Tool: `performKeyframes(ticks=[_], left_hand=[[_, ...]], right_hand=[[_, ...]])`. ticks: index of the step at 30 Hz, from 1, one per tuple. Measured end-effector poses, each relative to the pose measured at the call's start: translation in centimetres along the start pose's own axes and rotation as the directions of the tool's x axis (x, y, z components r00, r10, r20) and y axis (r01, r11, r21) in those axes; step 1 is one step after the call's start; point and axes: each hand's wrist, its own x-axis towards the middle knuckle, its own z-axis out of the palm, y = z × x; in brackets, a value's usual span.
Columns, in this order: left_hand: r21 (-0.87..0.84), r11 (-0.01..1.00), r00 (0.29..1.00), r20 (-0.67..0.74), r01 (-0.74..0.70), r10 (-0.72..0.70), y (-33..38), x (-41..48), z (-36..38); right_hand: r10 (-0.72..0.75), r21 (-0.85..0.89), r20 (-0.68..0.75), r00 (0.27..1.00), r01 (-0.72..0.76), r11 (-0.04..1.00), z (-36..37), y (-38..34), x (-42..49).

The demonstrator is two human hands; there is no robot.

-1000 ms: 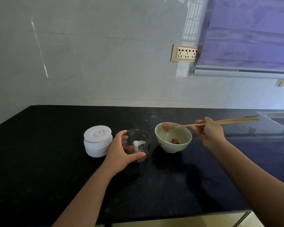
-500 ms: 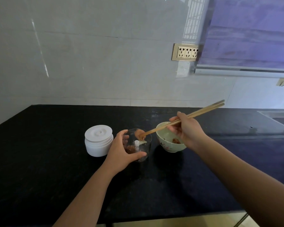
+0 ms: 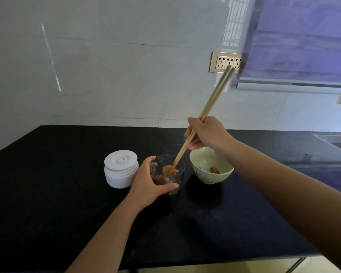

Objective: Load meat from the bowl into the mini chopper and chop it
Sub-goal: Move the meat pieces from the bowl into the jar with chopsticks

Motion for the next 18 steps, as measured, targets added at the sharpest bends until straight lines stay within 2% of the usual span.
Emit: performKeyframes(ticks=[4, 8, 13, 18], left_hand=[[0.005, 1.0, 1.0, -0.008, -0.009, 0.009, -0.1, 0.0, 0.0], [-0.007, 1.0, 1.0, -0.014, -0.017, 0.017, -0.1, 0.0, 0.1], [0.0, 1.0, 1.0, -0.013, -0.014, 0.014, -0.2, 0.1, 0.1], [-0.004, 1.0, 1.0, -0.005, -0.025, 0.025, -0.4, 0.2, 0.1]], right_hand=[[-0.028, -0.147, 0.05, 0.998, 0.035, 0.989, 0.9, -2.0, 0.2], [0.018, -0.224, 0.079, 0.997, 0.0, 0.975, 2.2, -3.0, 0.9], [0.065, -0.252, 0.101, 0.993, -0.038, 0.967, 3.5, -3.8, 1.3], [0.024, -0.221, 0.059, 0.998, -0.01, 0.975, 2.5, -4.3, 1.4]])
